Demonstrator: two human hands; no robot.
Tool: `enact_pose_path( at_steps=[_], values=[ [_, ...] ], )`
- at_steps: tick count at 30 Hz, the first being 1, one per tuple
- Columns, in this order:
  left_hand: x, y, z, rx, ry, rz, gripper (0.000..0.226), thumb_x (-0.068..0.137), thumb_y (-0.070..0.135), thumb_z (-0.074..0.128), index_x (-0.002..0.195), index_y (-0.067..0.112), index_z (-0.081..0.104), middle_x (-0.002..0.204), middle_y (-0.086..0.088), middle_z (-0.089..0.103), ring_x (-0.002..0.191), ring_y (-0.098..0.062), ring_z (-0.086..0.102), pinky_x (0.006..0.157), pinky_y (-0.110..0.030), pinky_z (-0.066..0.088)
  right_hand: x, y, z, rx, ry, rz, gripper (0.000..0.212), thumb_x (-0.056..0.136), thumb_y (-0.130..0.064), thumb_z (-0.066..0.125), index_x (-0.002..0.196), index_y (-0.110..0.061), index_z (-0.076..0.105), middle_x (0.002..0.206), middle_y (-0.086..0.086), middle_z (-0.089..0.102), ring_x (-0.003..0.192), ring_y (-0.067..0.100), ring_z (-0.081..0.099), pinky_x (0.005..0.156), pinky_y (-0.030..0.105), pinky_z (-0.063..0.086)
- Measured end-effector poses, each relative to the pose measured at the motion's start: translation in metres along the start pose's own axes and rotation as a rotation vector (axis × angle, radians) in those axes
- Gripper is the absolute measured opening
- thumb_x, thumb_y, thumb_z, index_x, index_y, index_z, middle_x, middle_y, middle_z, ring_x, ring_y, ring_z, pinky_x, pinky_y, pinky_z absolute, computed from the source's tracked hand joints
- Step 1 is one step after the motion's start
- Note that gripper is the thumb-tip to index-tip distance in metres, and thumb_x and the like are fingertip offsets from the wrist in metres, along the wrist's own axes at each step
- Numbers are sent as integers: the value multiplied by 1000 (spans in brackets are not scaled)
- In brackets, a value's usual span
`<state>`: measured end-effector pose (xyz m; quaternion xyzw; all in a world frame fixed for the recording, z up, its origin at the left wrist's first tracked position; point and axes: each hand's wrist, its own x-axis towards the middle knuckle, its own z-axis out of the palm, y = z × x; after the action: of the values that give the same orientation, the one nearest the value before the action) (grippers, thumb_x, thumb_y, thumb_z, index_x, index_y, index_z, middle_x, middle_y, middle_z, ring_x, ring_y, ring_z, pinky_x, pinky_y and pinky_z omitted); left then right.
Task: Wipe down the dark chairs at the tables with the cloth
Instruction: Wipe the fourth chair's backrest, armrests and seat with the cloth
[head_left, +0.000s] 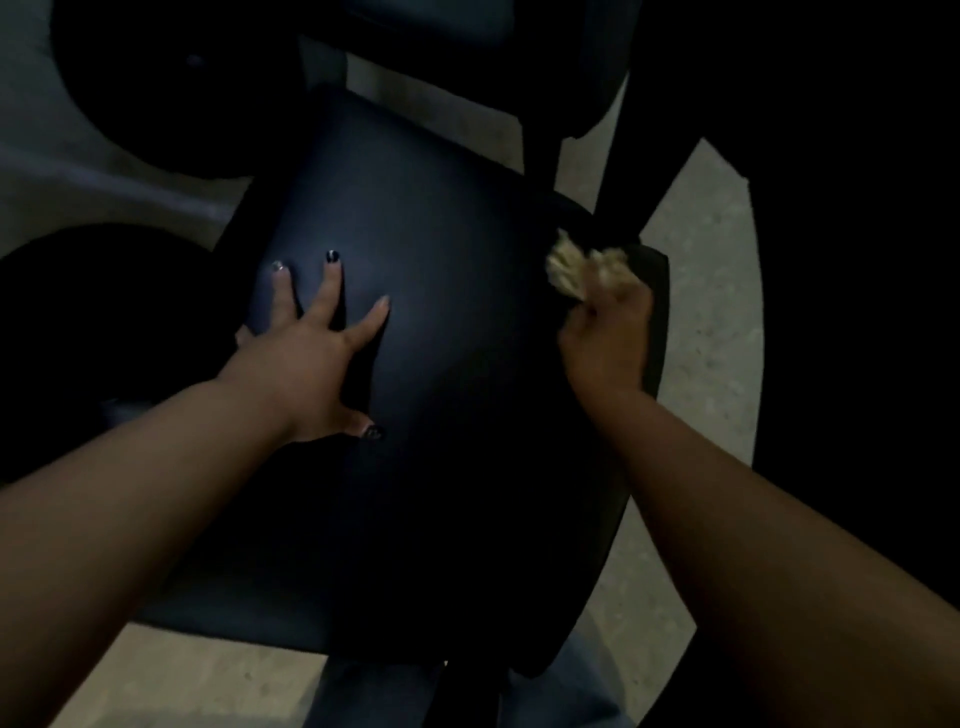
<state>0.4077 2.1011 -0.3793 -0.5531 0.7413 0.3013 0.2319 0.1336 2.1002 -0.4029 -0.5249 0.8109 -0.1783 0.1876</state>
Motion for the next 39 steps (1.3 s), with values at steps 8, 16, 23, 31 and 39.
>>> enact_pose_path(
  at_steps=[8, 16, 23, 31, 39],
  values=[
    [-3, 5, 10, 4, 39, -19, 124, 65, 58, 80, 150, 47, -10, 150, 1, -43, 139, -45, -30, 102, -73, 27, 8, 10, -7, -134, 65, 605, 38, 96, -14, 44, 131, 0, 48, 138, 20, 45, 125, 33, 42, 100, 24, 21],
    [-4, 2, 14, -30, 86, -37, 126, 59, 57, 84, 150, 50, -4, 155, 6, -35, 143, -38, -26, 104, -73, 24, -45, -109, 67, 34, -173, -93, 44, 93, -11, 45, 136, -16, 47, 130, 18, 44, 113, 33, 45, 87, 34, 38],
    [-5, 1, 15, -57, 97, -42, 124, 59, 54, 85, 150, 50, 1, 156, 7, -32, 144, -38, -24, 106, -73, 22, -68, 16, -1, -59, 80, 285, 38, 92, -8, 45, 129, -6, 53, 128, 18, 44, 104, 36, 53, 98, 35, 39],
    [-5, 2, 18, -82, 143, -57, 124, 55, 52, 87, 149, 51, 6, 158, 9, -26, 145, -35, -20, 107, -72, 22, -71, -54, 45, -7, 116, 444, 13, 95, -18, 49, 108, -18, 45, 105, 12, 53, 102, 32, 56, 69, 20, 27],
    [-6, 1, 15, -41, 135, -66, 114, 56, 59, 84, 147, 50, 15, 159, 10, -25, 146, -35, -17, 104, -70, 30, -92, -94, 70, -29, -250, -166, 51, 95, -19, 47, 144, -19, 35, 138, 13, 31, 120, 34, 40, 94, 41, 43]
  ],
)
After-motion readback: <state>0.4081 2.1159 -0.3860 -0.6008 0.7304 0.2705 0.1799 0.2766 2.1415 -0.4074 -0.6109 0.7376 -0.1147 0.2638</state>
